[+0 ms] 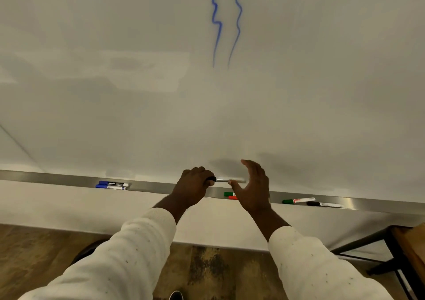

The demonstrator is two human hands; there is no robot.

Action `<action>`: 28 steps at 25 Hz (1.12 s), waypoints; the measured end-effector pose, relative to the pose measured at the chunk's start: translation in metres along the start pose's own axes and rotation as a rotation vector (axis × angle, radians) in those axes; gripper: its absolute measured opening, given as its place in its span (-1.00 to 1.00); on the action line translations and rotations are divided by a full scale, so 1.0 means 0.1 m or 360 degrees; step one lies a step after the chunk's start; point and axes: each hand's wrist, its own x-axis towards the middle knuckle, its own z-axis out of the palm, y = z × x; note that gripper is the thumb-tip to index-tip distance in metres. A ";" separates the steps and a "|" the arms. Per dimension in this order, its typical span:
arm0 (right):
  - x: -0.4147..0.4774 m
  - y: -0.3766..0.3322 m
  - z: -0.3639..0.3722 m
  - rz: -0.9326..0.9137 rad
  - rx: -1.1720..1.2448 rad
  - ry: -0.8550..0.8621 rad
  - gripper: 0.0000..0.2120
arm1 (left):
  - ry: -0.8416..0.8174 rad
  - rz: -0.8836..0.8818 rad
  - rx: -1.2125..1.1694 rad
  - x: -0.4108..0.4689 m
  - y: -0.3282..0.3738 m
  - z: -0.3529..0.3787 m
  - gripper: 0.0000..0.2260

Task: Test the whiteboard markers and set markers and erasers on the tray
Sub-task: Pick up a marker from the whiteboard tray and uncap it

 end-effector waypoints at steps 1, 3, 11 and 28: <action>-0.01 -0.01 -0.03 -0.0117 -0.0153 0.0017 -0.41 | 0.0033 0.0002 -0.0015 -0.03 0.03 -0.03 -0.87; -0.04 -0.07 -0.02 -0.0288 -0.0316 -0.0041 -0.51 | 0.0067 0.0017 -0.0034 -0.07 0.08 -0.08 -0.86; -0.03 -0.30 0.06 -0.0256 -0.0249 -0.0044 -0.73 | 0.0093 0.0184 -0.0084 -0.09 0.12 -0.32 -0.86; 0.03 -0.87 -0.02 -0.0105 -0.0353 0.0395 -0.84 | 0.0330 0.0359 -0.0103 -0.05 -0.03 -0.82 -0.84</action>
